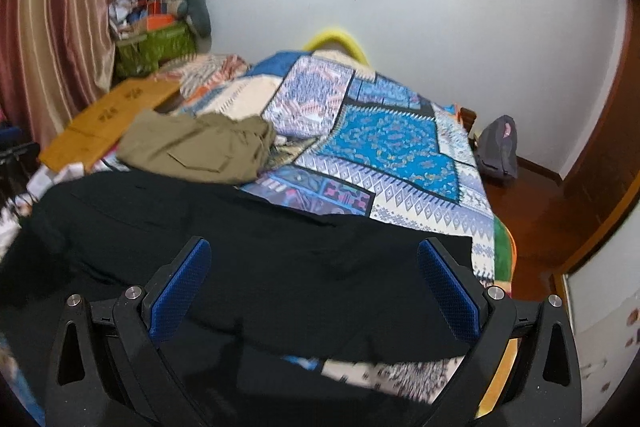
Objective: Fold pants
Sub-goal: 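Lower both grippers onto the black pants waistband and close them on it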
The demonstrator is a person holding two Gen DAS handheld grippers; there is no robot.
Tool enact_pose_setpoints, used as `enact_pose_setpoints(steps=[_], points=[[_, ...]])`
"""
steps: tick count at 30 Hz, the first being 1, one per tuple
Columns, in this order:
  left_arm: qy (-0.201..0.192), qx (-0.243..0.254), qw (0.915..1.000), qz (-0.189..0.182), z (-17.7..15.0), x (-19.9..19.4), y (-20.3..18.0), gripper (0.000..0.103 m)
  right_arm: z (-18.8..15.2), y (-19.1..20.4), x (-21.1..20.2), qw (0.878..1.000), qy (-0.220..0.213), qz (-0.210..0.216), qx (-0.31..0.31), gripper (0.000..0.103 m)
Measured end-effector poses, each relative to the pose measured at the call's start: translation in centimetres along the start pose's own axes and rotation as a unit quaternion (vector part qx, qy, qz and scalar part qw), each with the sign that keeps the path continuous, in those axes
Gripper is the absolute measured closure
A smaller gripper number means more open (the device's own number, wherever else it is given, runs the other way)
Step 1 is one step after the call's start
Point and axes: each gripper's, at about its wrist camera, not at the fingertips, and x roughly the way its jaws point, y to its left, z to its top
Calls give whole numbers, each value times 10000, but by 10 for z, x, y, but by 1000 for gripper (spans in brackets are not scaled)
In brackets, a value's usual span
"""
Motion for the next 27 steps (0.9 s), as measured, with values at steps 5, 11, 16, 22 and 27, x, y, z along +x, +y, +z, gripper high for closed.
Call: enact_pose_setpoints(steps=[5, 11, 16, 22, 27], points=[[635, -184, 9978, -55, -1, 60, 22, 2, 6, -10, 45, 9992, 338, 75, -175, 2], [1398, -503, 9879, -439, 1, 123, 42, 16, 14, -12, 95, 9957, 716, 418, -407, 11], [1926, -782, 9766, -555, -4, 158, 58, 18, 20, -6, 128, 9901, 963, 719, -730, 17], [2471, -1050, 9584, -972, -12, 188, 57, 36, 23, 2, 165, 9805, 1351, 1067, -948, 31], [2495, -1051, 9561, -1123, -8, 193, 50, 67, 20, 4, 174, 9755, 1457, 1294, -1025, 52]])
